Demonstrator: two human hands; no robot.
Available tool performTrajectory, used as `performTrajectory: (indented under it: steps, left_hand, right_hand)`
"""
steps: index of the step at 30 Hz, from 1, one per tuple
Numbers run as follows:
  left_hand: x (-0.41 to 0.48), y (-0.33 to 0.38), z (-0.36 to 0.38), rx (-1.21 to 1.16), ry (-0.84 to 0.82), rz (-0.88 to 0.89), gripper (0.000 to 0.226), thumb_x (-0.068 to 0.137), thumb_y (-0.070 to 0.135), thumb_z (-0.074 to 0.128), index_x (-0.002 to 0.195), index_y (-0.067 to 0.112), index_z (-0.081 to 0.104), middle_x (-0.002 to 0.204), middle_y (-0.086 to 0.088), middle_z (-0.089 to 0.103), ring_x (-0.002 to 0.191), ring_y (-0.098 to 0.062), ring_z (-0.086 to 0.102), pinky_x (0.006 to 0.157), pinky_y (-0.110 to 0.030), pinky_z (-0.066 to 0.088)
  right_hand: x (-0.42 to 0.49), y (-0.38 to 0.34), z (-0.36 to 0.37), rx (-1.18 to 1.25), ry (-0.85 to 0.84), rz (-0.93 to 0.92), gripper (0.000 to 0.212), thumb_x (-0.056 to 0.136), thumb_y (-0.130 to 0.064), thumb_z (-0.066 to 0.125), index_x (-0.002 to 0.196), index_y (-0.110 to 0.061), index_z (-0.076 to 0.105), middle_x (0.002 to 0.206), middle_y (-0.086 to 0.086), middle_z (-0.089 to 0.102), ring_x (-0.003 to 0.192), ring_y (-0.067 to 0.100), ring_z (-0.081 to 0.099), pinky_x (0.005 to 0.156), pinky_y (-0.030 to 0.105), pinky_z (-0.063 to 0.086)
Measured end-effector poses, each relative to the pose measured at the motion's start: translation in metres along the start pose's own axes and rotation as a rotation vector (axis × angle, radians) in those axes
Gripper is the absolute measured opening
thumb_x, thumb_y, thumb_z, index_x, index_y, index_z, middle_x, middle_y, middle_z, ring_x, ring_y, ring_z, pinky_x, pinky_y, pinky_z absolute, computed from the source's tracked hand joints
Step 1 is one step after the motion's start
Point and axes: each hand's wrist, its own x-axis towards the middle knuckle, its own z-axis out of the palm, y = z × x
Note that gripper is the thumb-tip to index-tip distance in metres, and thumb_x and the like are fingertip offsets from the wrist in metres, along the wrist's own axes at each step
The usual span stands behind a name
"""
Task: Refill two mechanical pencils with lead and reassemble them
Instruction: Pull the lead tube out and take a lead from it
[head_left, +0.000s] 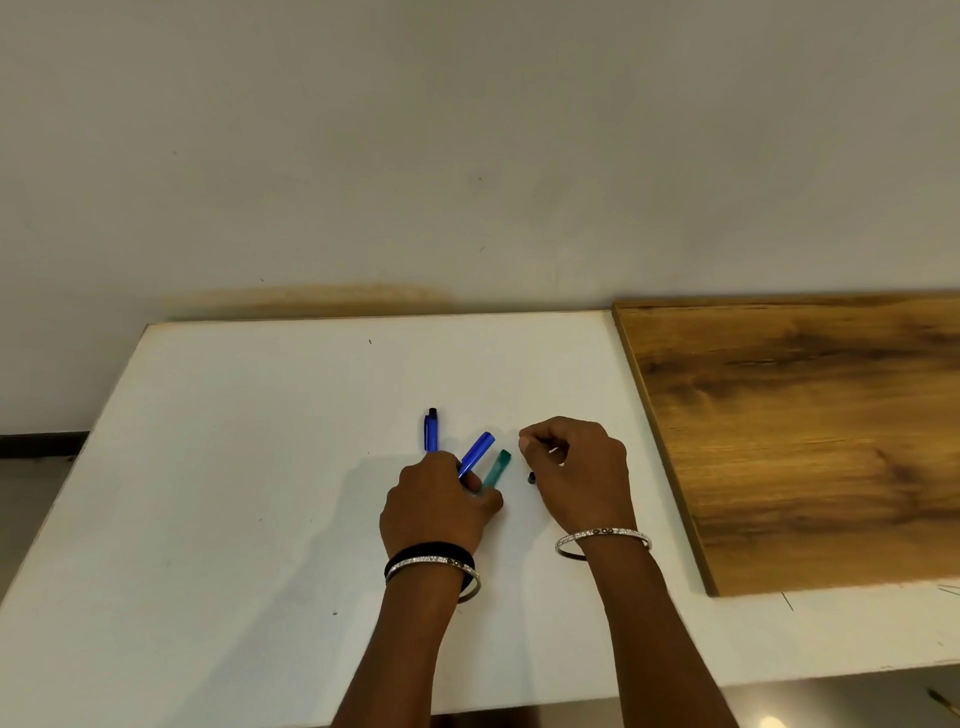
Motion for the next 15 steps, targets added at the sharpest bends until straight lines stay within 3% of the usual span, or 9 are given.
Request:
performTrajectory:
  steps: [7,11,15]
  left_hand:
    - [-0.001,0.005,0.0,-0.014,0.018,0.046,0.023,0.075,0.042,0.072,0.074,0.023,0.059,0.067,0.006,0.056,0.059,-0.013,0.054,0.053,-0.023,0.04]
    - [-0.002,0.006,-0.003,-0.197,0.008,0.121,0.02,0.071,0.038,0.077,0.067,0.027,0.061,0.06,0.011,0.057,0.057,-0.01,0.056,0.053,-0.019,0.042]
    - [-0.002,0.006,-0.008,-0.295,-0.015,0.192,0.02,0.071,0.037,0.078,0.069,0.028,0.061,0.065,0.012,0.06,0.058,-0.008,0.056,0.054,-0.015,0.039]
  right_hand:
    - [0.0,0.004,-0.004,-0.013,-0.007,0.007,0.016,0.089,-0.026,0.066,0.1,-0.017,0.073,0.097,-0.001,0.073,0.075,0.005,0.056,0.076,0.016,0.044]
    - [0.002,0.003,-0.007,0.131,-0.021,0.007,0.015,0.089,-0.024,0.067,0.1,-0.017,0.073,0.087,-0.007,0.067,0.069,-0.001,0.058,0.058,0.001,0.041]
    - [0.003,0.002,-0.013,0.391,-0.092,0.083,0.015,0.088,-0.023,0.067,0.1,-0.018,0.075,0.084,-0.004,0.071,0.075,0.007,0.064,0.068,0.015,0.046]
